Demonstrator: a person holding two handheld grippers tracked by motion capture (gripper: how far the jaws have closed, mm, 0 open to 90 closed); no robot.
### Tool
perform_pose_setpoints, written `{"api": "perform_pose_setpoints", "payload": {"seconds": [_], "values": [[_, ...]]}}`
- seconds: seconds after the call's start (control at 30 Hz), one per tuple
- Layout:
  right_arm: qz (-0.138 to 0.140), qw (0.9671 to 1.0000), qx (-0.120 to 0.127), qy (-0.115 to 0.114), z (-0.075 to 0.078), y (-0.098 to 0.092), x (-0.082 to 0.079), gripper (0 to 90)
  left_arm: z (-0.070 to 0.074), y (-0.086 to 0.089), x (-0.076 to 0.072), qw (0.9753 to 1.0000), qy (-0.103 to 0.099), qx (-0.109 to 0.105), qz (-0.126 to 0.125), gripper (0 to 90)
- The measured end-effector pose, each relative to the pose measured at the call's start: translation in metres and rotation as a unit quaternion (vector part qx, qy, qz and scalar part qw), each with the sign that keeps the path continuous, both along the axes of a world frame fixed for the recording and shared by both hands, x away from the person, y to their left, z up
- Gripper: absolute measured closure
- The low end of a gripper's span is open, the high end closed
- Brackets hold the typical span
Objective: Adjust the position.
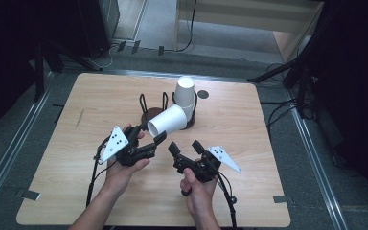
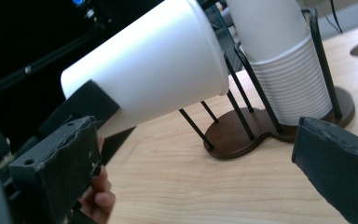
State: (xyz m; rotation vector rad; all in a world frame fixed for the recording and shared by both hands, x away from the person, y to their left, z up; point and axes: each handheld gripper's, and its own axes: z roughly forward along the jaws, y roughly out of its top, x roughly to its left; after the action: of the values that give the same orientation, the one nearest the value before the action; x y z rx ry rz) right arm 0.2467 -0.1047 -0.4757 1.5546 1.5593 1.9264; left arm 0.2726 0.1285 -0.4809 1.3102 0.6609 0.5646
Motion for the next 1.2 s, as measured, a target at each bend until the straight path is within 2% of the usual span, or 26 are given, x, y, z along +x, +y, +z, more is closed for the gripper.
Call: {"api": "perform_pose_setpoints", "payload": {"seconds": [0.07, 0.1, 0.17, 0.2, 0.23, 0.33, 0.4, 0.43, 0.47, 0.5, 0.53, 0.6, 0.63, 0.67, 0.73, 0.77, 0.8, 0.83, 0.87, 0.9, 0.93, 1.03, 1.07, 1.1, 1.13, 1.2], "values": [[-0.001, 0.9999, 0.010, 0.007, 0.000, 0.000, 0.001, 0.8, -0.001, 0.000, 0.000, 1.0000, -0.001, 0.004, 0.000, 36.4], [-0.004, 0.9992, 0.034, 0.022, -0.001, 0.002, 0.002, 0.8, -0.001, 0.000, 0.000, 1.0000, -0.001, 0.003, 0.000, 36.4], [-0.005, 0.9984, 0.047, 0.030, -0.001, 0.002, 0.003, 0.7, -0.002, -0.001, 0.000, 1.0000, -0.001, 0.005, 0.001, 36.4], [-0.003, 0.9971, 0.065, 0.038, -0.001, 0.002, 0.004, 0.5, -0.003, -0.002, -0.001, 1.0000, -0.001, 0.003, 0.000, 36.4], [-0.007, 0.9940, 0.092, 0.058, -0.001, 0.002, 0.005, 0.0, -0.003, -0.002, -0.001, 1.0000, -0.002, 0.004, 0.000, 36.4], [-0.034, 0.9908, 0.107, 0.077, 0.000, 0.001, 0.006, 0.0, -0.004, -0.004, -0.001, 1.0000, -0.004, 0.004, -0.001, 36.4], [-0.036, 0.9863, 0.134, 0.089, 0.002, -0.001, 0.007, 0.0, -0.005, -0.005, -0.002, 1.0000, -0.007, 0.006, -0.002, 36.4], [-0.035, 0.9820, 0.156, 0.101, 0.003, -0.002, 0.008, 0.0, -0.005, -0.005, -0.002, 0.9999, -0.008, 0.007, -0.002, 36.4], [-0.035, 0.9820, 0.156, 0.101, 0.003, -0.002, 0.008, 0.0, -0.005, -0.005, -0.002, 0.9999, -0.008, 0.007, -0.002, 36.4], [-0.026, 0.9777, 0.179, 0.107, 0.003, -0.003, 0.011, 0.0, -0.006, -0.006, -0.002, 0.9999, -0.006, 0.009, -0.003, 36.4], [-0.026, 0.9777, 0.179, 0.107, 0.003, -0.003, 0.011, 0.0, -0.006, -0.006, -0.002, 0.9999, -0.006, 0.009, -0.003, 36.4], [-0.028, 0.9729, 0.197, 0.118, 0.004, -0.004, 0.013, 0.0, -0.006, -0.006, -0.002, 0.9999, -0.007, 0.012, -0.003, 36.4], [-0.023, 0.9685, 0.214, 0.125, 0.004, -0.004, 0.015, 0.0, -0.006, -0.007, -0.002, 0.9999, -0.008, 0.012, -0.004, 36.4], [-0.023, 0.9685, 0.214, 0.125, 0.004, -0.004, 0.015, 0.0, -0.006, -0.007, -0.002, 0.9999, -0.008, 0.012, -0.004, 36.3], [-0.020, 0.9624, 0.234, 0.137, 0.004, -0.004, 0.017, 0.0, -0.006, -0.007, -0.002, 0.9999, -0.007, 0.013, -0.004, 36.4], [-0.020, 0.9608, 0.238, 0.140, 0.004, -0.004, 0.018, 0.0, -0.006, -0.008, -0.003, 0.9999, -0.006, 0.015, -0.004, 36.3], [-0.020, 0.9608, 0.238, 0.140, 0.004, -0.004, 0.018, 0.0, -0.007, -0.008, -0.002, 0.9998, -0.007, 0.016, -0.004, 36.3], [-0.018, 0.9581, 0.247, 0.145, 0.004, -0.003, 0.019, 0.0, -0.007, -0.008, -0.002, 0.9998, -0.007, 0.018, -0.004, 36.4], [-0.018, 0.9581, 0.247, 0.145, 0.004, -0.003, 0.019, 0.0, -0.007, -0.009, -0.002, 0.9998, -0.007, 0.017, -0.005, 36.4], [-0.019, 0.9552, 0.253, 0.152, 0.005, -0.002, 0.020, 0.0, -0.007, -0.009, -0.003, 0.9998, -0.007, 0.019, -0.006, 36.4], [-0.019, 0.9552, 0.253, 0.152, 0.005, -0.002, 0.020, 0.0, -0.008, -0.009, -0.003, 0.9997, -0.007, 0.021, -0.007, 36.4], [-0.027, 0.9496, 0.267, 0.163, 0.006, -0.002, 0.023, 0.0, -0.008, -0.012, -0.004, 0.9997, -0.008, 0.022, -0.010, 36.4], [-0.027, 0.9496, 0.267, 0.163, 0.006, -0.002, 0.023, 0.0, -0.008, -0.012, -0.004, 0.9997, -0.008, 0.022, -0.010, 36.4], [-0.028, 0.9463, 0.275, 0.167, 0.006, -0.002, 0.025, 0.0, -0.008, -0.012, -0.004, 0.9996, -0.008, 0.023, -0.010, 36.4], [-0.028, 0.9463, 0.275, 0.167, 0.006, -0.002, 0.025, 0.0, -0.008, -0.012, -0.004, 0.9996, -0.008, 0.023, -0.010, 36.4], [-0.026, 0.9425, 0.285, 0.173, 0.007, -0.002, 0.027, 0.0, -0.008, -0.013, -0.004, 0.9996, -0.008, 0.024, -0.011, 36.4]]}}
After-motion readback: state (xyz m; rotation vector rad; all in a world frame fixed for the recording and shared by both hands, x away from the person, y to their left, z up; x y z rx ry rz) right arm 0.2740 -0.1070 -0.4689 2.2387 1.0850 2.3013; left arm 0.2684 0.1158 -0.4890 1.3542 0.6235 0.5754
